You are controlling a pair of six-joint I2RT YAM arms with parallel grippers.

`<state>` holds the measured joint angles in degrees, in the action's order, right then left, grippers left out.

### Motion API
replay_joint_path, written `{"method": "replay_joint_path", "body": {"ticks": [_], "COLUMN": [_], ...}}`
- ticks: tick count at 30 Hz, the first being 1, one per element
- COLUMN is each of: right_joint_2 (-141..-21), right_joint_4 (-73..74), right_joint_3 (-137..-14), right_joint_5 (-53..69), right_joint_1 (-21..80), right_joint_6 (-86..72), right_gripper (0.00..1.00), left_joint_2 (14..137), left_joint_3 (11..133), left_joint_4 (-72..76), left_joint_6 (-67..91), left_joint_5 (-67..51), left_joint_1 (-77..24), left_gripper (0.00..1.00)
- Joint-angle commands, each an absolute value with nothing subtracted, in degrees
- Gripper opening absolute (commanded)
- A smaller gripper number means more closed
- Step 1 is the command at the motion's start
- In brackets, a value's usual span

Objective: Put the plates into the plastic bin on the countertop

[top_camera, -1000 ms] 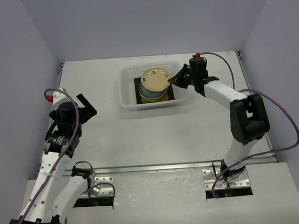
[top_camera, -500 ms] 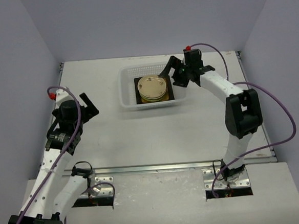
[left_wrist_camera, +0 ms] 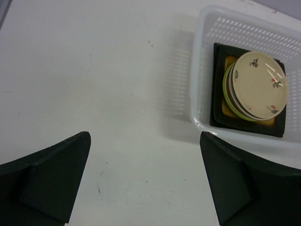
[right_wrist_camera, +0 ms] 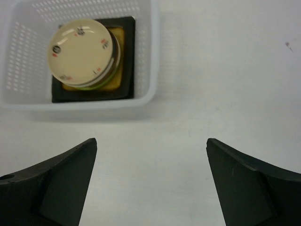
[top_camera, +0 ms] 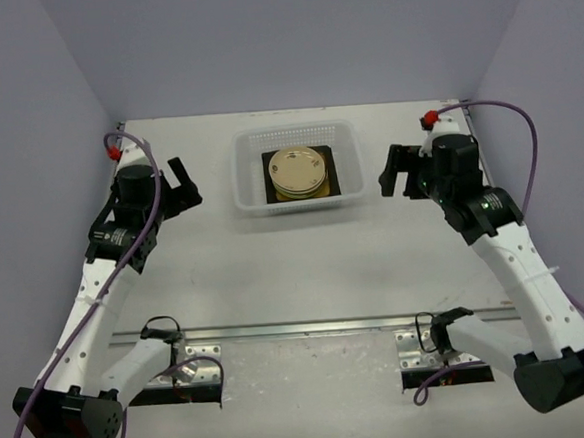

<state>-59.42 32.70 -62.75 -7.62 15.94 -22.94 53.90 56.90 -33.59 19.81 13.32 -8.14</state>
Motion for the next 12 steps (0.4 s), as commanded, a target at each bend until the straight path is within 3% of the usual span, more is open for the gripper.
{"method": "replay_joint_path", "body": {"ticks": [1,12], "right_joint_2": [-50.31,-42.59], "right_joint_4": [39.05,43.15], "right_joint_3": [-57.58,-54.86], "right_joint_5": [-12.57,-9.83], "right_joint_1": [16.0,16.0], "right_joint_6": [-16.92,-18.19], "right_gripper": [0.99,0.99], "left_joint_2": [49.77,39.09], "left_joint_3": [59.45,51.86], "left_joint_4": [-32.14,-29.29], "left_joint_6": [18.17,15.38], "left_joint_5": [11.68,15.29], "left_joint_1": [-8.09,-10.07], "left_gripper": [1.0,1.0]}}
